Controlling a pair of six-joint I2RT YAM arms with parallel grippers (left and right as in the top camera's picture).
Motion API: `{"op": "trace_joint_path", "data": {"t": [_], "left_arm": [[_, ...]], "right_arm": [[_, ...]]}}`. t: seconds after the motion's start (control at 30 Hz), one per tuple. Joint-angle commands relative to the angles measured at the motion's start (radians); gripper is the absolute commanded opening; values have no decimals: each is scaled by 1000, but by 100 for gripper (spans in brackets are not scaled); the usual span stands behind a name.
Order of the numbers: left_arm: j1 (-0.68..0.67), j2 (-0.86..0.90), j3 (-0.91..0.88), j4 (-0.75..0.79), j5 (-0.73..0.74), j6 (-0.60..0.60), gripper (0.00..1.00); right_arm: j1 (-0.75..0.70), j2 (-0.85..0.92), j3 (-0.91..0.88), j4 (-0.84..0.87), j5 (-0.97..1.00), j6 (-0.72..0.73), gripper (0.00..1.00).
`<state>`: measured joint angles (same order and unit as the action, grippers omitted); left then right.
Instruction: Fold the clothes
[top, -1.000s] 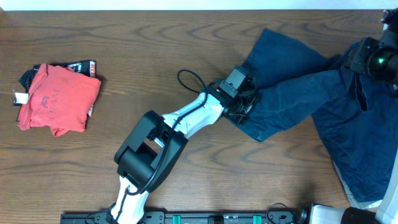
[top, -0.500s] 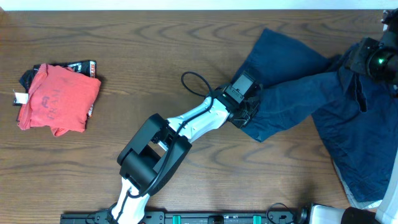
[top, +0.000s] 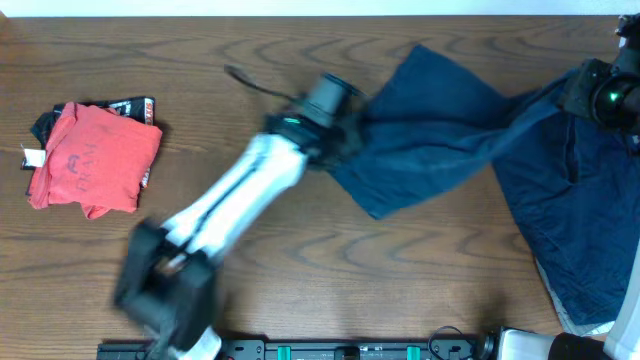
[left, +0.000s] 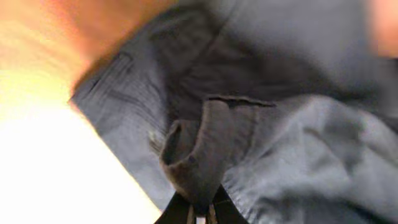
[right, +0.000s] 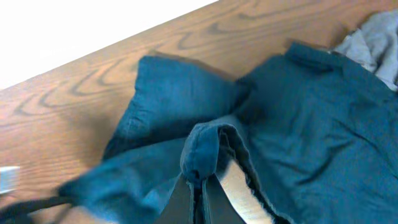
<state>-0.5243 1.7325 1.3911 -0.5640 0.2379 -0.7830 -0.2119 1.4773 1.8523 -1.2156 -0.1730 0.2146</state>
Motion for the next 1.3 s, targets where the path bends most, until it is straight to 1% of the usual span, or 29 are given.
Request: {"op": "trace_joint_path", "data": {"t": [0.0, 0.17, 0.3, 0.43, 0.57, 0.67, 0.8, 0.9, 1.0, 1.07, 1.13, 1.2, 1.27], "left_arm": [[79, -203, 42, -70, -34, 285, 6], [189, -467, 93, -185, -34, 354, 6], [243, -644, 136, -235, -44, 406, 6], [292, -764, 161, -235, -68, 423, 6], [322, -805, 163, -231, -67, 424, 6], [336, -777, 163, -226, -68, 424, 6], [357, -678, 163, -179, -67, 428, 6], [374, -566, 163, -103, -67, 458, 6], [384, -432, 163, 29, -66, 486, 6], [384, -335, 163, 138, -66, 517, 6], [384, -245, 163, 259, -67, 520, 6], [384, -168, 173, 370, -67, 515, 6], [384, -104, 210, 441, -67, 497, 6]], "right_arm": [[-4, -31, 51, 3, -96, -22, 1], [-4, -76, 146, -23, -188, -21, 1], [-4, -129, 223, -26, -194, -21, 1], [-4, -175, 280, -2, -189, -21, 1], [-4, -195, 295, 21, -147, -21, 1], [-4, -180, 295, 27, -141, -21, 1], [-4, -119, 295, 31, -141, -21, 1], [-3, -47, 295, 46, -142, -22, 1], [9, 44, 295, 93, -145, -21, 1], [20, 112, 295, 149, -145, -21, 1], [29, 182, 295, 239, -145, -2, 1], [30, 238, 295, 346, -143, 50, 1], [28, 281, 295, 490, -138, 151, 1]]}}
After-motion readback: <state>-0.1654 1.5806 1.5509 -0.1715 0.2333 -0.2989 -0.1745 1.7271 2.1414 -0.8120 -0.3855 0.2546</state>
